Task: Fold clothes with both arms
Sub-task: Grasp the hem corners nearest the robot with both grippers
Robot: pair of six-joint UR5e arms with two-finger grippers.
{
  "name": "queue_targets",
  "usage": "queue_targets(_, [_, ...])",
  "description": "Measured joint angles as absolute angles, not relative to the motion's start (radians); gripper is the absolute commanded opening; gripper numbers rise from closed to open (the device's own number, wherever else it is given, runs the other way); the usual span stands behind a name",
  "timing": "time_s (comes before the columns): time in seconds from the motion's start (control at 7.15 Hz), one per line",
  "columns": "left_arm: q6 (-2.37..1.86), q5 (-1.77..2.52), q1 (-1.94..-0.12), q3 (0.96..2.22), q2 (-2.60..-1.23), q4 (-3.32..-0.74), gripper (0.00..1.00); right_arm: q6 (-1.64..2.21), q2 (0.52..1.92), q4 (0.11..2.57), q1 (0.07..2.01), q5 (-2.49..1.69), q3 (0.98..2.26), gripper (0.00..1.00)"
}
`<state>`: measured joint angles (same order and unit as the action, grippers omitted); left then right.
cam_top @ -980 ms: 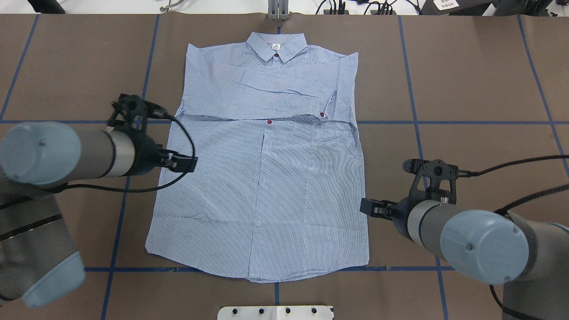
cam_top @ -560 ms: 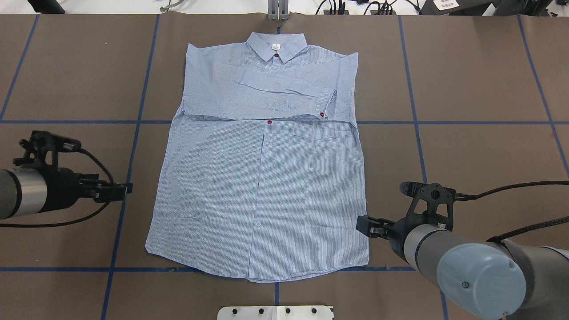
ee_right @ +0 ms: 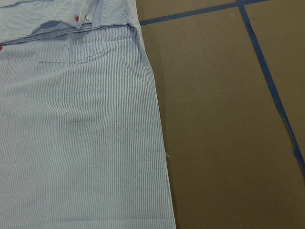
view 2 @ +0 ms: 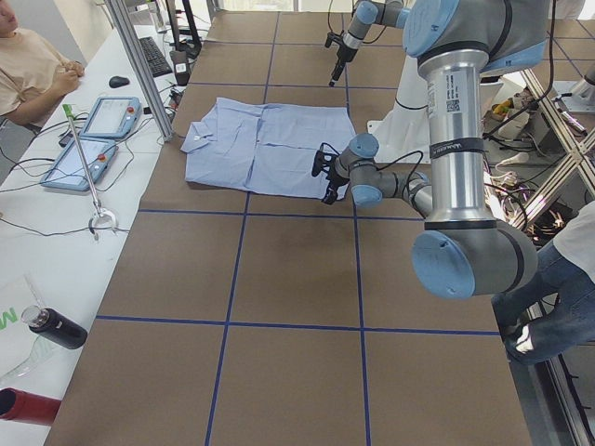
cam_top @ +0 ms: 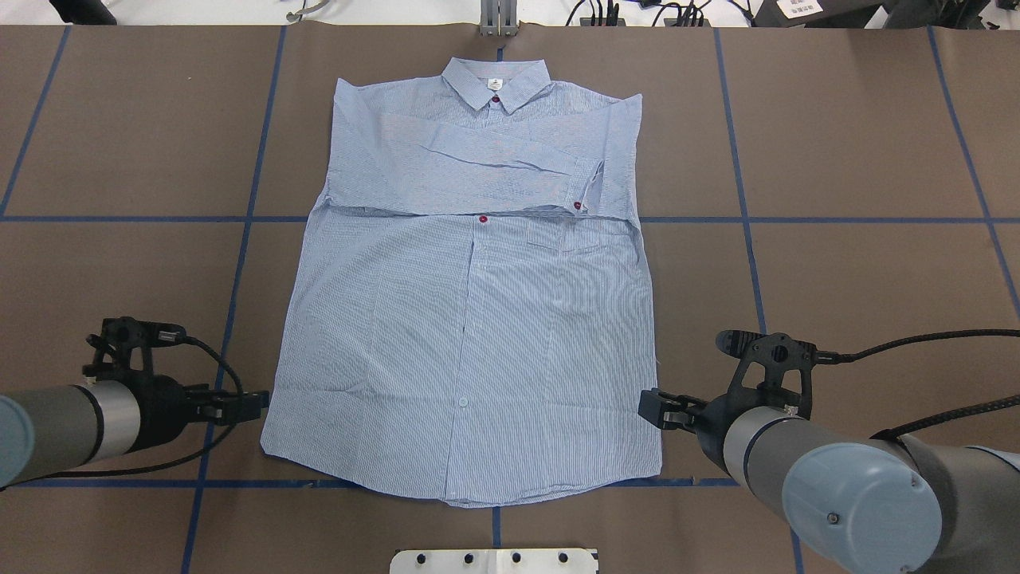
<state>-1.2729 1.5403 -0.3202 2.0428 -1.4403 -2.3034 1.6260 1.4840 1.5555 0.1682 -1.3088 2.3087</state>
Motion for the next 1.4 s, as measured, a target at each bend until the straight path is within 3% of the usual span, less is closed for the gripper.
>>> queue_targets(0.14, [-1.298, 1.522, -0.296, 2.027, -1.488, -2.250, 0.56, 1.626, 1.484, 1.555, 0.168, -1.309, 2.309, 1.00])
queue_targets(0.28, [-1.308, 1.512, -0.282, 2.007, -1.513, -2.225, 0.49, 1.626, 1.484, 1.555, 0.168, -1.309, 2.309, 1.00])
queue_targets(1.4, [-1.310, 1.509, -0.249, 1.999, -1.513, -2.187, 0.44, 1.626, 1.485, 1.556, 0.158, -1.298, 2.303, 1.00])
